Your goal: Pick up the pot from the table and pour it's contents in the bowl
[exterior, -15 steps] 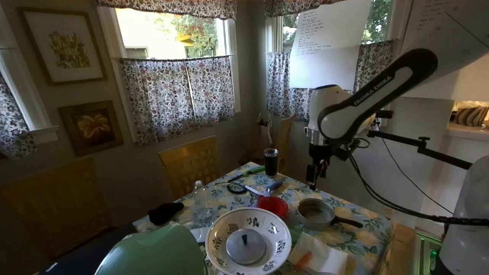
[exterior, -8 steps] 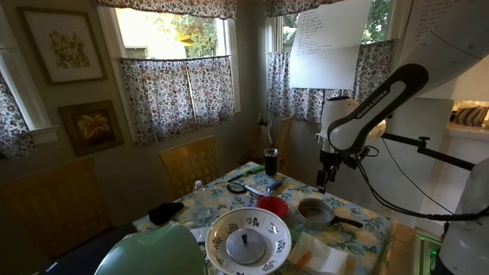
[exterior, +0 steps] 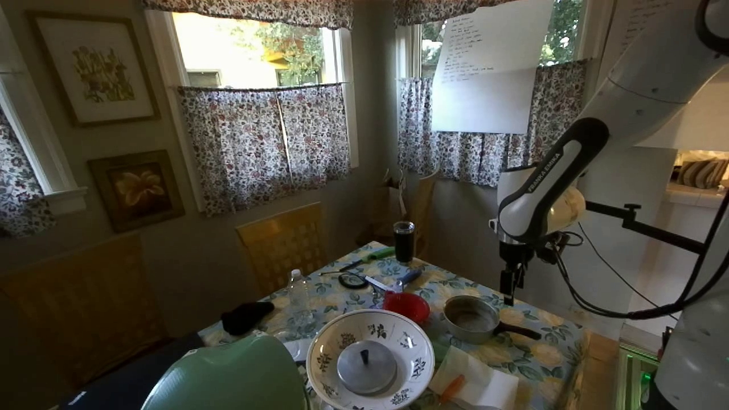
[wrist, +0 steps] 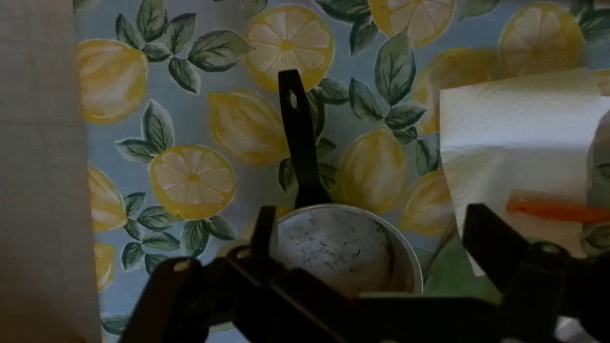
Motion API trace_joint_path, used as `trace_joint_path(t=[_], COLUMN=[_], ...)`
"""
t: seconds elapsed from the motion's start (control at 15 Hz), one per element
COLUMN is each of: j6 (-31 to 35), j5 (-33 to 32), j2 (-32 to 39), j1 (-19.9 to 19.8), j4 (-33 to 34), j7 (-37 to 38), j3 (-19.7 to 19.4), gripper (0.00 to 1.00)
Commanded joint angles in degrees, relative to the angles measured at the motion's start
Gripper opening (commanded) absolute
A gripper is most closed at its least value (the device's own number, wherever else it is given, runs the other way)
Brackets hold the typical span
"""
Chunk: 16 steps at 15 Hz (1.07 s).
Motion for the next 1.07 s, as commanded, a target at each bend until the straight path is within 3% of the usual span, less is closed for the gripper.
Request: trace_joint_path(t=[0.0,0.6,1.0], j6=[0.36,1.88,7.66], j5=[-0.02,-0.89,-0.99], j2=[0.82,3.88,9.51], j1=[-0.36,-0.33,-1.1], j4=[0.03,1.85,1.31], j7=[-0.59,-1.41,-3.11], j3=[0.31,0.53,0.16], gripper=[1.0,1.0,1.0])
